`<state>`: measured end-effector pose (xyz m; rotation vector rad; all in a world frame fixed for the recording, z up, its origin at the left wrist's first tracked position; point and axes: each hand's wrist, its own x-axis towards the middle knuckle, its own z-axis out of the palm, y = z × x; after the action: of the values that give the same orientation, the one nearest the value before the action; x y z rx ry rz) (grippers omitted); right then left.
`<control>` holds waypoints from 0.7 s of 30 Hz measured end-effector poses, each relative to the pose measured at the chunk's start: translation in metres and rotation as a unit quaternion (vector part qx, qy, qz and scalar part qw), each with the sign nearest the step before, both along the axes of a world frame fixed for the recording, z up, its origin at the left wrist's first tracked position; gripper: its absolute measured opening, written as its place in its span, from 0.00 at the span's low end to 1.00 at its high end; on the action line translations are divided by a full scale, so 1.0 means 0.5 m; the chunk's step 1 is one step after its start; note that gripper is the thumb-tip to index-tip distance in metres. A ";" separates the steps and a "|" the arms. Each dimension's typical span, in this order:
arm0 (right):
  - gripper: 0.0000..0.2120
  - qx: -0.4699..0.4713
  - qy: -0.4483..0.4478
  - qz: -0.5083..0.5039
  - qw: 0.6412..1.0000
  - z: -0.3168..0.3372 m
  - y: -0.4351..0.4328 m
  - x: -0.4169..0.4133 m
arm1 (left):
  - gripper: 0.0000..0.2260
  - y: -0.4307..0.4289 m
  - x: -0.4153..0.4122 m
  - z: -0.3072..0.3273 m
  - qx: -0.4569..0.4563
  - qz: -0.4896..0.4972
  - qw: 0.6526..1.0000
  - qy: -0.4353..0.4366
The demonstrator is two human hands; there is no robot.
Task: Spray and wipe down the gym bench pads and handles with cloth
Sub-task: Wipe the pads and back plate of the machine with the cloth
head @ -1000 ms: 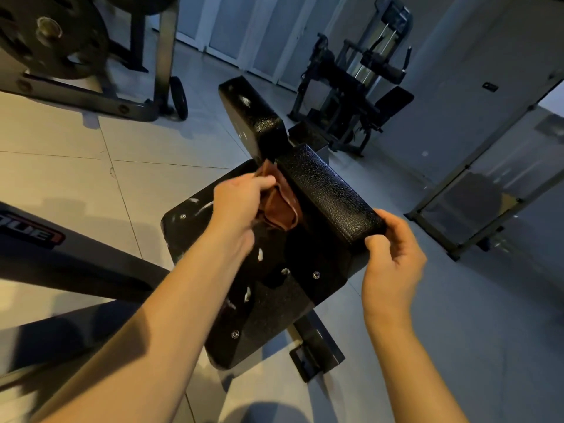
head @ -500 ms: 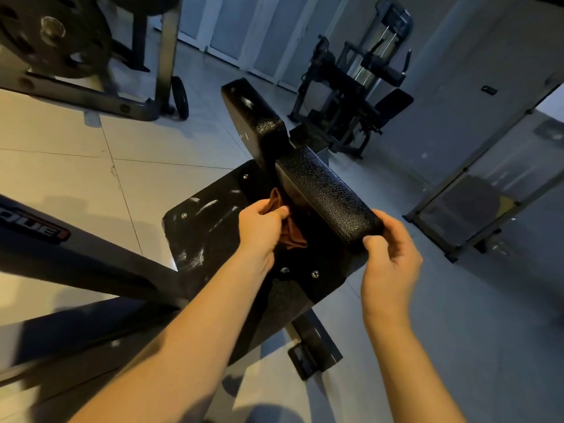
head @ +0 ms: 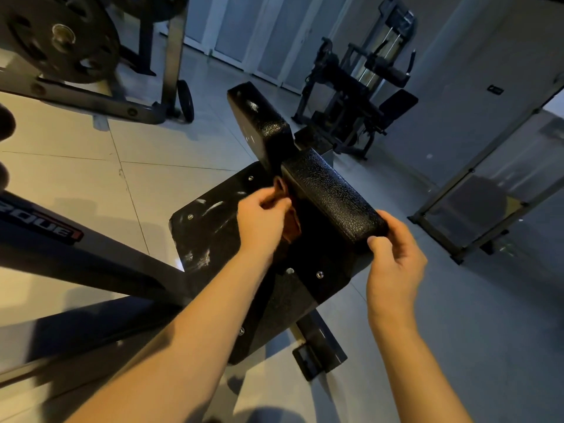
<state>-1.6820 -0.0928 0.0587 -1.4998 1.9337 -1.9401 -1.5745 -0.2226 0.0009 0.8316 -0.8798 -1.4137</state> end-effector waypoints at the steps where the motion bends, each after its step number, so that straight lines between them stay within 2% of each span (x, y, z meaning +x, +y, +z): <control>1: 0.17 0.003 0.002 0.002 1.000 0.000 0.002 0.000 | 0.10 0.019 -0.022 -0.024 0.016 -0.032 0.999 -0.003; 4: 0.17 0.006 0.004 0.007 1.000 0.002 0.005 -0.003 | 0.07 0.066 -0.064 -0.057 0.054 -0.088 0.995 0.006; 7: 0.18 0.001 0.006 0.010 1.000 0.001 0.007 -0.005 | 0.07 0.028 -0.030 -0.010 0.086 -0.035 0.993 0.074; 10: 0.18 -0.007 0.002 0.009 1.000 -0.002 0.004 -0.004 | 0.07 -0.009 0.024 0.048 0.040 0.036 0.991 0.122; 13: 0.18 -0.020 -0.009 -0.001 1.000 -0.004 -0.001 0.002 | 0.08 0.010 0.012 0.033 -0.018 0.078 0.995 0.058; 16: 0.19 -0.025 -0.016 -0.017 0.999 -0.004 -0.006 0.012 | 0.08 0.043 -0.032 -0.009 0.014 -0.007 1.000 0.008; 18: 0.20 -0.021 -0.011 -0.019 1.000 -0.003 -0.005 0.014 | 0.07 0.078 -0.057 -0.010 0.037 -0.021 0.999 -0.031; 21: 0.20 -0.013 -0.006 -0.024 1.000 -0.002 -0.004 0.010 | 0.09 0.128 -0.055 0.027 0.033 0.017 0.999 -0.013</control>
<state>-1.6770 -0.0948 0.0578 -1.4575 1.9652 -1.9969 -1.6020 -0.1586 0.0144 0.9129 -0.8382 -1.4108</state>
